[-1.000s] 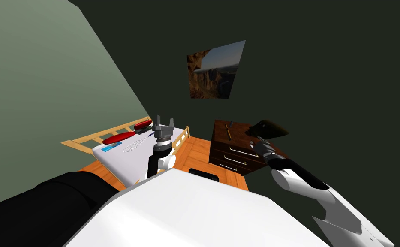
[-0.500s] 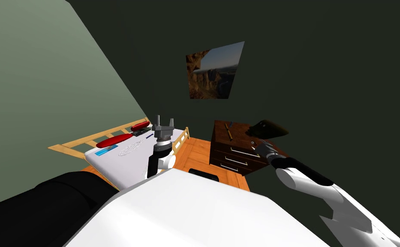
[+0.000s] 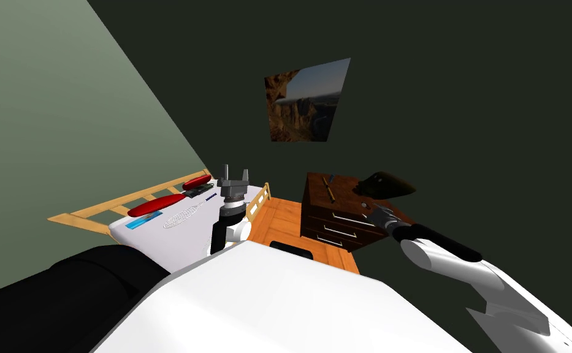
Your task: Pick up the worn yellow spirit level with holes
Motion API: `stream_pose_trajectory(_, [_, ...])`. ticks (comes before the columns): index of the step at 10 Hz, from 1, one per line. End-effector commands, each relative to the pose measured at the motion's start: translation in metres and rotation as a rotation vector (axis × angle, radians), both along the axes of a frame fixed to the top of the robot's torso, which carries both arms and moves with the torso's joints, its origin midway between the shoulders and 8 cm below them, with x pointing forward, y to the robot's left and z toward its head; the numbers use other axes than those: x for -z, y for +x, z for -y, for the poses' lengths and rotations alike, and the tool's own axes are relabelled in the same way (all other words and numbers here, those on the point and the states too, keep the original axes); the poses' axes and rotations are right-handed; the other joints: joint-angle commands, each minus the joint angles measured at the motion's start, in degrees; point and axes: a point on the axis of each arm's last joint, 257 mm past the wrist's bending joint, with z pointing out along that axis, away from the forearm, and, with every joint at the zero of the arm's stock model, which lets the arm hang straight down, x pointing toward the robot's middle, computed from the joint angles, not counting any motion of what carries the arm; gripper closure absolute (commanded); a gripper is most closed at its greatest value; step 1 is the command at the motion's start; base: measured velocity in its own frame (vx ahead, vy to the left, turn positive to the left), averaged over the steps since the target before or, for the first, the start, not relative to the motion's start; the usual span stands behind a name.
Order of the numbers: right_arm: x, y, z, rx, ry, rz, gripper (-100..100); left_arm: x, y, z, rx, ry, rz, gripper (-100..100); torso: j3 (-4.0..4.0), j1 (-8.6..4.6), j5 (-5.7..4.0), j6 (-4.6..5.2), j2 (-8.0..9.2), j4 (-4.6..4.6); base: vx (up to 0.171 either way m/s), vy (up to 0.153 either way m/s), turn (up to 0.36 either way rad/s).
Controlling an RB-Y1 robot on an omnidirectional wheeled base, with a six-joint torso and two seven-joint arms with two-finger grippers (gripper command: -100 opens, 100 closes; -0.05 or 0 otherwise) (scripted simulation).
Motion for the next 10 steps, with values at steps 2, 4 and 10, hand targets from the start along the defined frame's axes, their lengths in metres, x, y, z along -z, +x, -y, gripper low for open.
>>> stream_pose_trajectory(2, [0.011,-0.007,0.015,0.049,0.082,-0.062,-100,0.000,0.000,0.000,0.000,0.000,0.000,0,0.02,-0.07,-0.01,-0.01,0.05,0.01,0.070,0.072,-0.056])
stream_pose_trajectory(4, [0.023,-0.014,0.015,0.059,0.089,-0.115,-100,0.000,0.000,0.000,0.000,0.000,0.000,0,-0.07,0.11,0.03,-0.01,-0.12,-0.03,0.074,0.086,-0.028])
stream_pose_trajectory(10, [0.040,-0.032,0.034,0.151,0.230,-0.232,-100,0.000,0.000,0.000,0.000,0.000,0.000,0,0.07,-0.23,-0.04,-0.01,0.14,0.02,0.051,0.059,-0.045])
